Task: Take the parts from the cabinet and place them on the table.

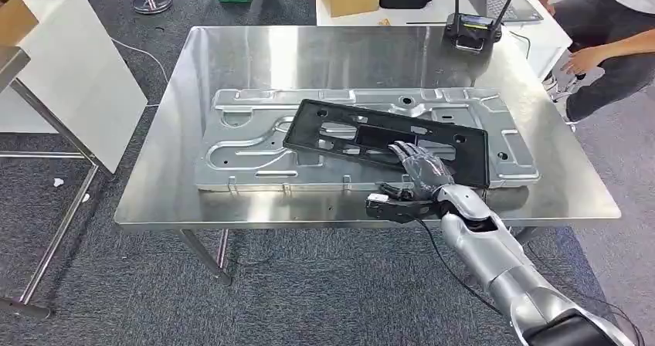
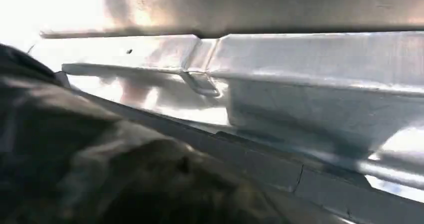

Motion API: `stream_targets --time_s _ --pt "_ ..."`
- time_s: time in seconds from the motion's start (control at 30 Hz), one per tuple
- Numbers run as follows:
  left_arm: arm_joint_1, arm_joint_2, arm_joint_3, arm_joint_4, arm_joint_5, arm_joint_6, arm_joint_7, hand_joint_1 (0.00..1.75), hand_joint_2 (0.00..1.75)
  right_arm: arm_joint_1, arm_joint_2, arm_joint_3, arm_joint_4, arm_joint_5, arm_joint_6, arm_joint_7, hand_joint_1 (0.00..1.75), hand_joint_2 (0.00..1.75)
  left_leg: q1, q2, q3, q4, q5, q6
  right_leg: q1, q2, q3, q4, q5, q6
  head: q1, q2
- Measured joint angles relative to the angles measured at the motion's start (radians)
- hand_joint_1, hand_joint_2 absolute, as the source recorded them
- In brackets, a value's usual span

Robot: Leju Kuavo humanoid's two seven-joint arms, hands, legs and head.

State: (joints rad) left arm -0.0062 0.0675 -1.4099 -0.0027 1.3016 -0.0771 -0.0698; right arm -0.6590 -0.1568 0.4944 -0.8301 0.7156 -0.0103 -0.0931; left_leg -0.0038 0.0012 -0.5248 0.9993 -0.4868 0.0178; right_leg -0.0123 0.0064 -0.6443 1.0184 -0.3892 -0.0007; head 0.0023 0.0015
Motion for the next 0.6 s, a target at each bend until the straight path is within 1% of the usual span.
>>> stream_targets --time_s 0.37,0.43,0.53,0.6 --pt "0.0 -0.002 0.007 0.0 0.0 0.005 -0.003 0.0 0.0 0.003 -0.003 -0.001 -0.012 0.017 0.008 0.003 0.0 0.0 0.0 0.0 -0.001 0.0 -0.002 0.002 0.0 0.0 -0.002 0.0 -0.001 0.002 0.0 0.0" --pt "0.0 -0.002 0.01 0.0 0.0 0.005 -0.005 0.0 0.0 0.004 -0.005 0.0 -0.015 0.07 -0.021 0.031 0.0 0.0 0.0 0.0 -0.002 0.0 -0.002 0.002 0.0 0.0 -0.002 0.001 -0.001 0.002 0.0 0.0" --pt "0.001 -0.002 0.017 0.0 0.0 0.007 -0.005 0.0 0.0 -0.003 -0.02 0.006 -0.038 0.185 -0.113 0.092 0.0 0.0 0.0 0.0 -0.002 0.0 -0.001 0.002 0.0 0.0 -0.002 0.001 -0.001 0.002 0.0 0.0" --pt "0.001 -0.003 0.021 0.0 0.0 0.013 -0.004 0.0 0.0 -0.018 -0.033 0.005 -0.077 0.221 -0.129 0.118 0.0 0.0 0.0 0.002 -0.002 0.0 -0.001 0.002 0.0 0.0 -0.002 0.002 -0.001 0.002 0.0 0.0"
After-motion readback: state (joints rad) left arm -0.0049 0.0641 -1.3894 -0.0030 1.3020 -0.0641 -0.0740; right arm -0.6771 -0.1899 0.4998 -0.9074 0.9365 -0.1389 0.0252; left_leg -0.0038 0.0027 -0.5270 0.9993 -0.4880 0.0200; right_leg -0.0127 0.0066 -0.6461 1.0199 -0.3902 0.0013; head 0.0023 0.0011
